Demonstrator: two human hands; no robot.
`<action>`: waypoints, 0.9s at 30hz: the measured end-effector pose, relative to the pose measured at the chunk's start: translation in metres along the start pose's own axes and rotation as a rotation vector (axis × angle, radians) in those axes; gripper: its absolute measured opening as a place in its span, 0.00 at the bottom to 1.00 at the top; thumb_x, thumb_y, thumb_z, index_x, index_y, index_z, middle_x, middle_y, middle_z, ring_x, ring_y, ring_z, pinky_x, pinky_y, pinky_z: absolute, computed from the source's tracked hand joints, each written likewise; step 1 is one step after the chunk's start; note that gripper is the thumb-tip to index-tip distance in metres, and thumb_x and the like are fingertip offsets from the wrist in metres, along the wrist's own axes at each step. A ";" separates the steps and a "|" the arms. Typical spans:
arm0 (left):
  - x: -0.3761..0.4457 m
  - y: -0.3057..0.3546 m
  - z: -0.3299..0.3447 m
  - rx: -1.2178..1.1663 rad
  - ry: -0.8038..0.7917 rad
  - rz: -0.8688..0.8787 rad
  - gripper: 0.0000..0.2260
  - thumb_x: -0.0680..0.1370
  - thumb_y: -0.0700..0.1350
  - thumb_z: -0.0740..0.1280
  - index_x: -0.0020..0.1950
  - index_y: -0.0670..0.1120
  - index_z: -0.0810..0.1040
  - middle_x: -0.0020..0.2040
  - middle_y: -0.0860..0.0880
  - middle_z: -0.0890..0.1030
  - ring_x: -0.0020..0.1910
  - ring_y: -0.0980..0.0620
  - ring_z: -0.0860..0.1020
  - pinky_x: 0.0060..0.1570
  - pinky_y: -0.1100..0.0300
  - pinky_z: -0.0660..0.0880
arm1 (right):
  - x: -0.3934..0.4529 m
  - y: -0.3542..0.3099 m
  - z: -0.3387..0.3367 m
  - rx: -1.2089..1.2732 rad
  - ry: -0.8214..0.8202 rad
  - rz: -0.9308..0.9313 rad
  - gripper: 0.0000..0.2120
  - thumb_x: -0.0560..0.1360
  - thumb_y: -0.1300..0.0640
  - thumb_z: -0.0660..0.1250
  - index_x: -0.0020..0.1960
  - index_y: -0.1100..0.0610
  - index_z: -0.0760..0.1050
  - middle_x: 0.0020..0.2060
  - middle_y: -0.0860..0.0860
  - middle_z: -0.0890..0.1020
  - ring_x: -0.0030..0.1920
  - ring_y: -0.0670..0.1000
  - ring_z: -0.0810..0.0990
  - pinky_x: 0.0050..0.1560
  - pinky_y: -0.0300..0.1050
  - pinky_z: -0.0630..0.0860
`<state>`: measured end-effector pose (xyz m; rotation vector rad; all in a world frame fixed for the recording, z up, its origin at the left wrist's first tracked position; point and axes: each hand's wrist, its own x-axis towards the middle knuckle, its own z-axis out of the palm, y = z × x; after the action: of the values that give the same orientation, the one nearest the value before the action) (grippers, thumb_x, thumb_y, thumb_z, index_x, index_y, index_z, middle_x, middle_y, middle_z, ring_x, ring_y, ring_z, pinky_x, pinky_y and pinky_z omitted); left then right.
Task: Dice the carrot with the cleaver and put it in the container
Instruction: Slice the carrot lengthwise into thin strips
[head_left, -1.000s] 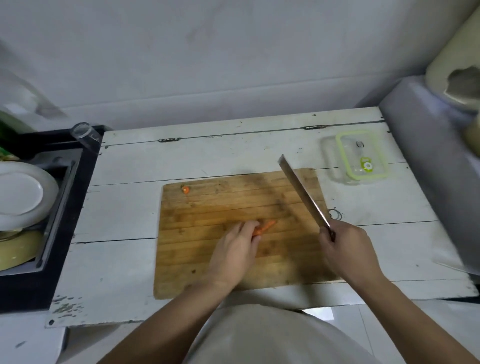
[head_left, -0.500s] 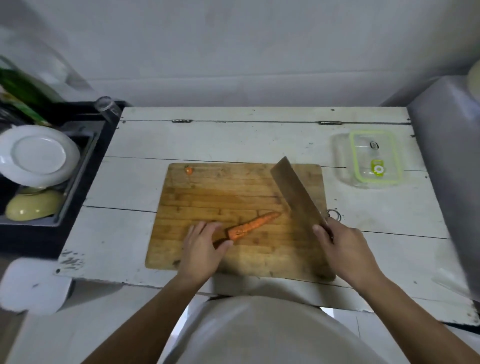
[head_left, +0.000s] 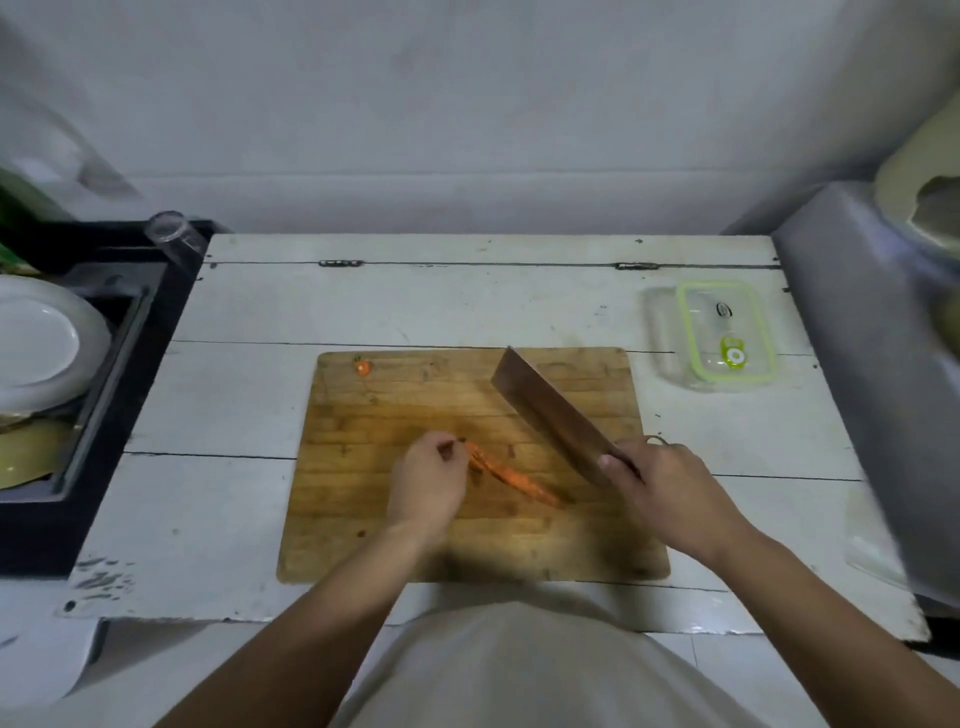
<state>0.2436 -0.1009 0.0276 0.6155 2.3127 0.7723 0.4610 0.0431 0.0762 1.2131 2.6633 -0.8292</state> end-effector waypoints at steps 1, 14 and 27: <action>0.000 0.004 0.005 -0.034 -0.040 -0.020 0.06 0.83 0.51 0.66 0.58 0.54 0.78 0.49 0.52 0.84 0.42 0.50 0.85 0.49 0.51 0.84 | -0.001 -0.002 0.004 0.030 -0.006 0.039 0.10 0.83 0.48 0.60 0.44 0.46 0.73 0.32 0.46 0.75 0.39 0.56 0.77 0.38 0.48 0.67; 0.004 0.019 0.036 -0.565 -0.142 -0.295 0.06 0.80 0.38 0.71 0.55 0.42 0.76 0.46 0.40 0.84 0.38 0.46 0.87 0.42 0.51 0.85 | -0.035 -0.049 0.028 0.145 0.087 0.189 0.10 0.83 0.50 0.58 0.43 0.49 0.66 0.33 0.48 0.74 0.35 0.55 0.75 0.36 0.46 0.64; 0.008 0.020 0.026 -0.516 -0.246 -0.265 0.05 0.85 0.45 0.64 0.55 0.46 0.78 0.46 0.42 0.85 0.40 0.50 0.87 0.42 0.55 0.85 | -0.043 -0.081 0.017 -0.121 -0.033 0.213 0.14 0.84 0.48 0.53 0.57 0.52 0.76 0.45 0.51 0.80 0.40 0.53 0.78 0.42 0.45 0.76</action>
<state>0.2601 -0.0719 0.0210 0.1565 1.8186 1.0447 0.4291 -0.0385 0.1102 1.4075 2.4624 -0.6397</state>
